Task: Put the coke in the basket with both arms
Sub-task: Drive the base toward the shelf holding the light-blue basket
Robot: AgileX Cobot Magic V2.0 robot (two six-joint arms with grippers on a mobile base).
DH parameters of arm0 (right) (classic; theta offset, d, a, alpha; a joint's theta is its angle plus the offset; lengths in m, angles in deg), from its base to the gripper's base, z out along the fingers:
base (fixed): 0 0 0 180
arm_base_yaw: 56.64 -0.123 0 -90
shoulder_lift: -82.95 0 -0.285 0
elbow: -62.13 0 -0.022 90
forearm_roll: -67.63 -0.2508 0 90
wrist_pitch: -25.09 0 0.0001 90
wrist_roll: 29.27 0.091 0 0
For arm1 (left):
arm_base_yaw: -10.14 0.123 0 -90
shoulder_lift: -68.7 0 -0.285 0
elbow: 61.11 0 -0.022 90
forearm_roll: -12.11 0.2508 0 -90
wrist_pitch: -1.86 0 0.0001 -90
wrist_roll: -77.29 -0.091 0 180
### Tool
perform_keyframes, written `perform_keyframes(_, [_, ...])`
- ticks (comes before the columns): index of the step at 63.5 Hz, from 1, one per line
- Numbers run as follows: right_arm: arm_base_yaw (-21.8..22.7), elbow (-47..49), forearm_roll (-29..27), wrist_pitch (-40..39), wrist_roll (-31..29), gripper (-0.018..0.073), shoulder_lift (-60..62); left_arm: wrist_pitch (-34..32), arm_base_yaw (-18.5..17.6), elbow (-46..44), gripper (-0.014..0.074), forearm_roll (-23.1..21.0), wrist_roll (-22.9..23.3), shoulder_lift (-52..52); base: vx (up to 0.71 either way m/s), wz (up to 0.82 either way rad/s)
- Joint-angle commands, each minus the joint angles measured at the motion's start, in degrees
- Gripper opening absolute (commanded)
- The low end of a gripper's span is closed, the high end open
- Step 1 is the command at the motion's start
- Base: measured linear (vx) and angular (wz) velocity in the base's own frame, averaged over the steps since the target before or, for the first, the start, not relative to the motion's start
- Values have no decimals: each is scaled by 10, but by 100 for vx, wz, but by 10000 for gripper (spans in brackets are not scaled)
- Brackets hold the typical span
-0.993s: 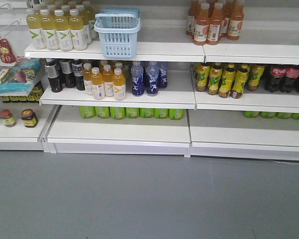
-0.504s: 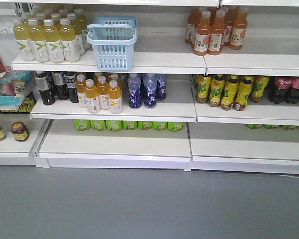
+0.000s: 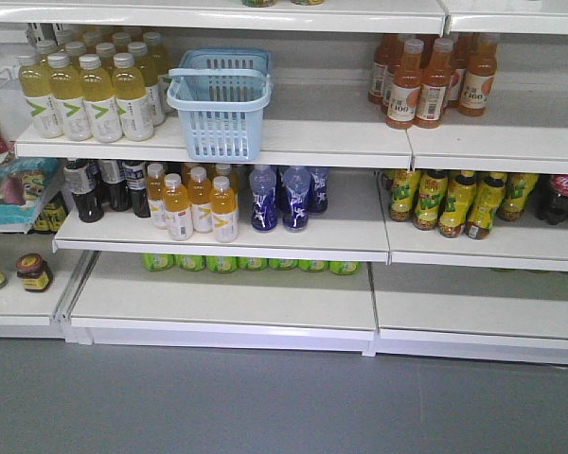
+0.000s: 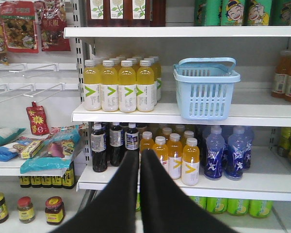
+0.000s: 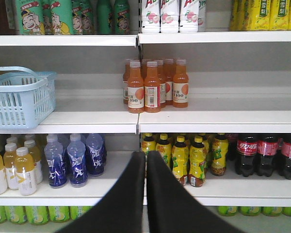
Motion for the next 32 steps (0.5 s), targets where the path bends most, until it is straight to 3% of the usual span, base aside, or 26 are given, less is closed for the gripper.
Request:
perform_keyframes(1, [3,-4,4,-42,-5,-5,7,-35,0,-19,-6,-1,1,-7,20,0])
perform_keyframes(32, [3,-4,4,-42,-5,-5,7,-35,0,-19,-6,-1,1,-7,20,-1])
